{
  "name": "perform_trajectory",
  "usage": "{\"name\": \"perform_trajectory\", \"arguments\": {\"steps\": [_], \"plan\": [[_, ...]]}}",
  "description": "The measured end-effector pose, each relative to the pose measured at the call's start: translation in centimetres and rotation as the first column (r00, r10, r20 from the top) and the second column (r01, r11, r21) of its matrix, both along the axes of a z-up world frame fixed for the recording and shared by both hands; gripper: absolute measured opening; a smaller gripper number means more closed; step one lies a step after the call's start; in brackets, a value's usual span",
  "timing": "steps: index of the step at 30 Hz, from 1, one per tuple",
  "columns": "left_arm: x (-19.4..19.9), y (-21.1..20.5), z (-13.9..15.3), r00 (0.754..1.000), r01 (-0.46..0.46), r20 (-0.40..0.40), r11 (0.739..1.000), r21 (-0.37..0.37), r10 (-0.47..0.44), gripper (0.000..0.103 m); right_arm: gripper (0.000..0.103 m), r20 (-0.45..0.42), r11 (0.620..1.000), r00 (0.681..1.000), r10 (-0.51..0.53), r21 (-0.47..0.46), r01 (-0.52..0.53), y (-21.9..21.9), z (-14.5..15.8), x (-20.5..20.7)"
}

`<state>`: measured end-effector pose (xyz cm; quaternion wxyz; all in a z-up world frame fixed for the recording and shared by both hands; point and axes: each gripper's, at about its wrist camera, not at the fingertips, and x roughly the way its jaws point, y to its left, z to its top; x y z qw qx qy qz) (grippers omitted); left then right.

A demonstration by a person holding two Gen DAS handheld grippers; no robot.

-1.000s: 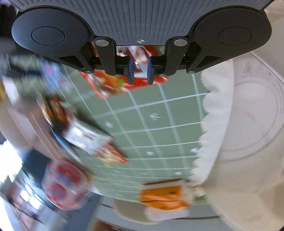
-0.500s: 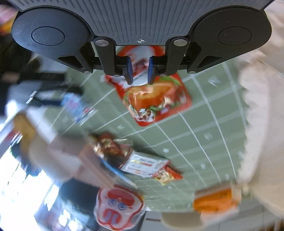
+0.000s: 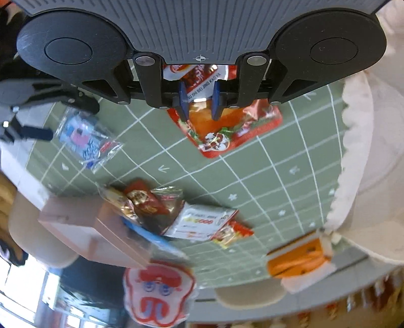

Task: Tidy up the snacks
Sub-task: 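Lift the Peppa Pig bag with the right tool while the left tool lowers onto the red bag, then close the left tool on the red chicken snack bag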

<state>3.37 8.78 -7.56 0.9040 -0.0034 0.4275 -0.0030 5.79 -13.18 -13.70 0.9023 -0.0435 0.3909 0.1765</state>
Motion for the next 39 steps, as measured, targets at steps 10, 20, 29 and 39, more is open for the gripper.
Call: {"name": "perform_trajectory", "arguments": {"steps": [10, 20, 29, 39], "plan": [[-2.5, 7.2, -0.4, 0.951, -0.307, -0.075, 0.894, -0.327, 0.299, 0.028, 0.103, -0.01, 1.0, 1.0, -0.012, -0.007, 0.012, 0.6, 0.1, 0.3], [2.7, 5.3, -2.1, 0.994, -0.108, -0.02, 0.936, -0.336, 0.107, 0.029, 0.103, 0.014, 0.999, 0.999, -0.034, 0.003, 0.033, 0.9, -0.1, 0.0], [0.9, 3.6, 1.4, 0.992, 0.115, 0.078, 0.972, -0.204, -0.1, 0.029, 0.103, 0.014, 1.0, 1.0, 0.003, 0.004, -0.003, 0.8, 0.0, 0.2], [-0.2, -2.0, 0.4, 0.959, 0.279, -0.053, 0.959, 0.04, -0.277, 0.029, 0.103, -0.007, 1.0, 1.0, -0.017, 0.001, 0.017, -1.4, 0.0, -0.2]]}}
